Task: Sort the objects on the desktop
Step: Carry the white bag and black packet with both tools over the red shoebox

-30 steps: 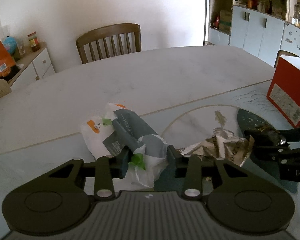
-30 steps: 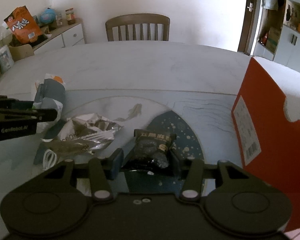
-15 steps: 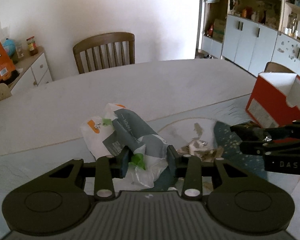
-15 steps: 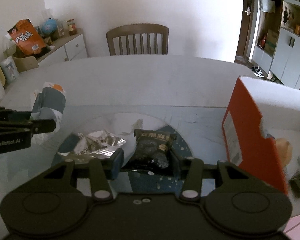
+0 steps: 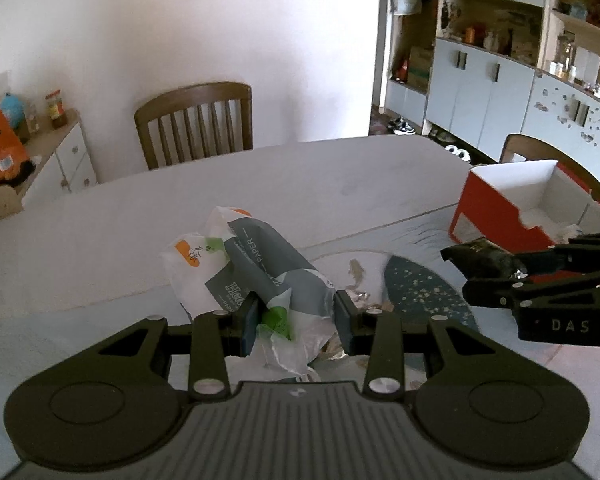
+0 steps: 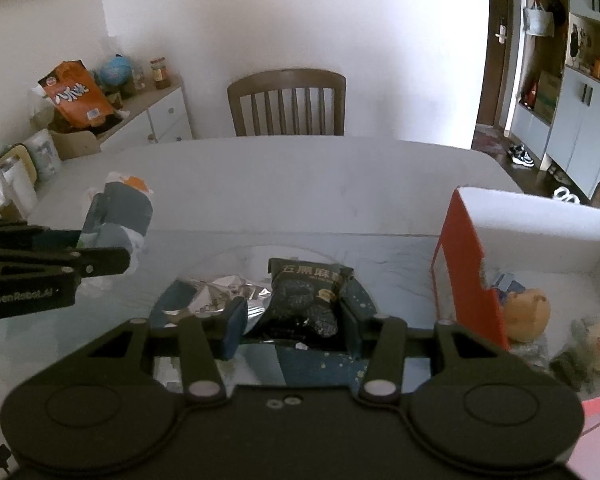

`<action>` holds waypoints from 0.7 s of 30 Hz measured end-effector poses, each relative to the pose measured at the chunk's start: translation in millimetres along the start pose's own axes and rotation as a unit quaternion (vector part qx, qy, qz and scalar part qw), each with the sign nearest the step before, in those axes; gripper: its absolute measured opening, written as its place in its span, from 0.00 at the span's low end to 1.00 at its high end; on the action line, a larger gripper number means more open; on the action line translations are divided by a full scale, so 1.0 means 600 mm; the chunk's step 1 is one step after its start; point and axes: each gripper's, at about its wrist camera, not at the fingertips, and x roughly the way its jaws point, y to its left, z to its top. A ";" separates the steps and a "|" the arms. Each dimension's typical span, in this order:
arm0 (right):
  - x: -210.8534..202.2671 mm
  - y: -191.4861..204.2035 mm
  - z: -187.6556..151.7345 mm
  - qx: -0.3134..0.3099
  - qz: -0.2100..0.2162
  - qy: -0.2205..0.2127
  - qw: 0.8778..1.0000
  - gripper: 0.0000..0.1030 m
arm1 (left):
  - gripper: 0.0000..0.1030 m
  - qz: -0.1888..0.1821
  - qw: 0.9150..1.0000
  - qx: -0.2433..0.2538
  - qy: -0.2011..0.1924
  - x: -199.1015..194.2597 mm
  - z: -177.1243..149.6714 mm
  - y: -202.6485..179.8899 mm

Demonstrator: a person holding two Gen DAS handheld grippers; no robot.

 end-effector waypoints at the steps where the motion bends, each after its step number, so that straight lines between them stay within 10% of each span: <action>1: -0.006 0.001 0.001 -0.001 0.001 -0.001 1.000 0.47 | 0.36 -0.002 1.000 0.001 -0.001 -0.005 0.004 -0.002; 21: -0.123 -0.046 0.016 0.025 -0.005 -0.051 0.998 0.47 | 0.36 -0.039 0.998 0.041 -0.039 -0.083 0.059 -0.087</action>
